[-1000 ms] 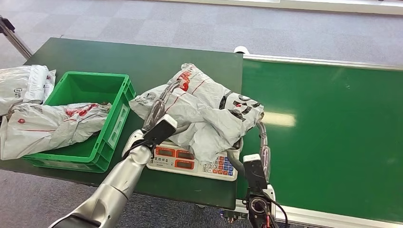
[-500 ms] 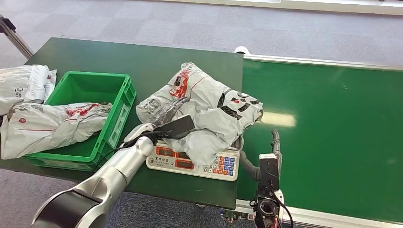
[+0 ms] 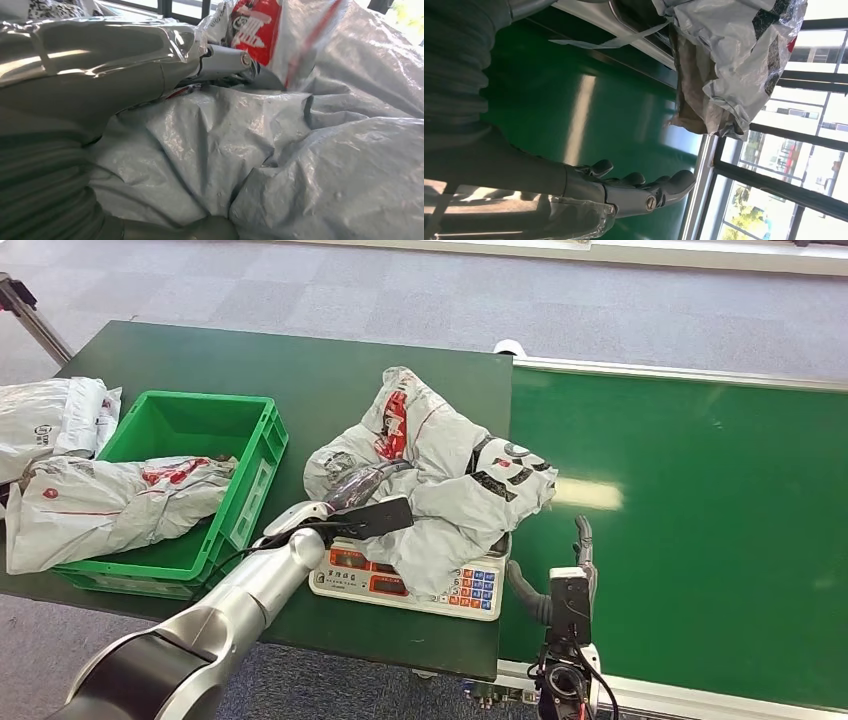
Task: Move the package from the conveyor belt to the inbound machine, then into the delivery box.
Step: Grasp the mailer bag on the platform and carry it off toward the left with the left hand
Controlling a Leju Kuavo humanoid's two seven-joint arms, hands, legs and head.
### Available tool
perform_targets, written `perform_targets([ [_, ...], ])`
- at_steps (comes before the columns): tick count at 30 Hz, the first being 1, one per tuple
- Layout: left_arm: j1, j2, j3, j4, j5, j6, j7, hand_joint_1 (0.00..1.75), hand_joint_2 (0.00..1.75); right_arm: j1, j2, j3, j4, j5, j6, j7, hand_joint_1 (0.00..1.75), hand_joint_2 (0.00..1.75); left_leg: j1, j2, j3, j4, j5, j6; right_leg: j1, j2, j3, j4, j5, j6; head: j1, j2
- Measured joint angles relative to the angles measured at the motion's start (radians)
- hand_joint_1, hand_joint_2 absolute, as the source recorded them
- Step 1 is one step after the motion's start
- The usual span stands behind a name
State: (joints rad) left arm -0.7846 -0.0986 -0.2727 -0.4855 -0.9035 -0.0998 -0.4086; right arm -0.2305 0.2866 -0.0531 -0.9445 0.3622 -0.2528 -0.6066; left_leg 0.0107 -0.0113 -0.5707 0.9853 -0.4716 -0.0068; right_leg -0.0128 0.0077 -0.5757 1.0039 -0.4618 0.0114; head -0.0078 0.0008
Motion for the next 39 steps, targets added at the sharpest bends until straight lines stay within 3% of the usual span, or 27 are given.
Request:
perform_targets([
  [6, 0.053, -0.005, -0.004, -0.06, 0.067, 0.065, -0.177, 1.73, 1.75, 0.004, 0.005, -0.008, -0.001, 0.012, 0.015, 0.0, 0.0, 1.75, 0.0, 0.0, -0.001, 0.0, 0.0, 0.0, 0.0, 0.0, -0.001, 0.0, 0.0, 0.0, 0.0, 0.0],
  [10, 0.101, -0.012, -0.004, -0.14, 0.109, 0.106, -0.252, 1.75, 1.75, 0.005, 0.01, -0.012, -0.003, 0.013, 0.027, -0.002, 0.0, 1.75, 0.0, 0.001, -0.001, 0.0, 0.0, 0.0, 0.0, 0.001, -0.003, 0.0, 0.0, 0.0, 0.0, 0.0],
  [19, 0.218, -0.012, -0.045, -0.442, 0.199, 0.413, -0.291, 1.75, 1.75, 0.011, 0.01, -0.02, -0.006, -0.006, 0.037, -0.02, 0.0, 1.75, 0.0, 0.001, -0.003, 0.0, 0.0, 0.0, 0.0, 0.001, -0.004, 0.0, 0.0, 0.0, 0.0, 0.0],
  [26, 0.265, 0.006, -0.091, -0.589, 0.183, 0.536, -0.291, 1.75, 1.75, 0.016, 0.01, -0.022, -0.009, -0.011, 0.037, -0.025, 0.0, 1.75, 0.0, 0.001, -0.003, 0.0, 0.0, 0.0, 0.0, 0.001, -0.004, 0.0, 0.0, 0.0, 0.0, 0.0],
  [31, 0.315, 0.009, -0.112, -0.677, -0.036, 0.699, -0.265, 1.75, 1.75, 0.02, 0.009, -0.022, -0.011, -0.018, 0.036, -0.028, 0.0, 1.75, 0.0, 0.001, -0.003, 0.0, 0.0, 0.0, 0.0, 0.001, -0.004, 0.0, 0.0, 0.0, 0.0, 0.0],
  [34, 0.353, 0.006, -0.115, -0.736, -0.201, 0.744, -0.202, 1.75, 1.75, 0.022, 0.008, -0.023, -0.012, -0.021, 0.033, -0.032, 0.0, 1.75, 0.0, 0.001, -0.003, 0.0, -0.001, 0.0, 0.0, 0.001, -0.005, 0.0, 0.0, 0.0, 0.0, 0.0],
  [39, 0.393, -0.005, -0.065, -0.859, -0.541, 0.752, -0.015, 1.75, 1.75, 0.039, 0.007, -0.026, -0.029, -0.024, 0.028, -0.033, 0.0, 1.75, 0.0, 0.001, -0.004, 0.0, -0.001, 0.0, 0.0, 0.001, -0.005, 0.0, 0.0, 0.0, 0.0, 0.0],
])
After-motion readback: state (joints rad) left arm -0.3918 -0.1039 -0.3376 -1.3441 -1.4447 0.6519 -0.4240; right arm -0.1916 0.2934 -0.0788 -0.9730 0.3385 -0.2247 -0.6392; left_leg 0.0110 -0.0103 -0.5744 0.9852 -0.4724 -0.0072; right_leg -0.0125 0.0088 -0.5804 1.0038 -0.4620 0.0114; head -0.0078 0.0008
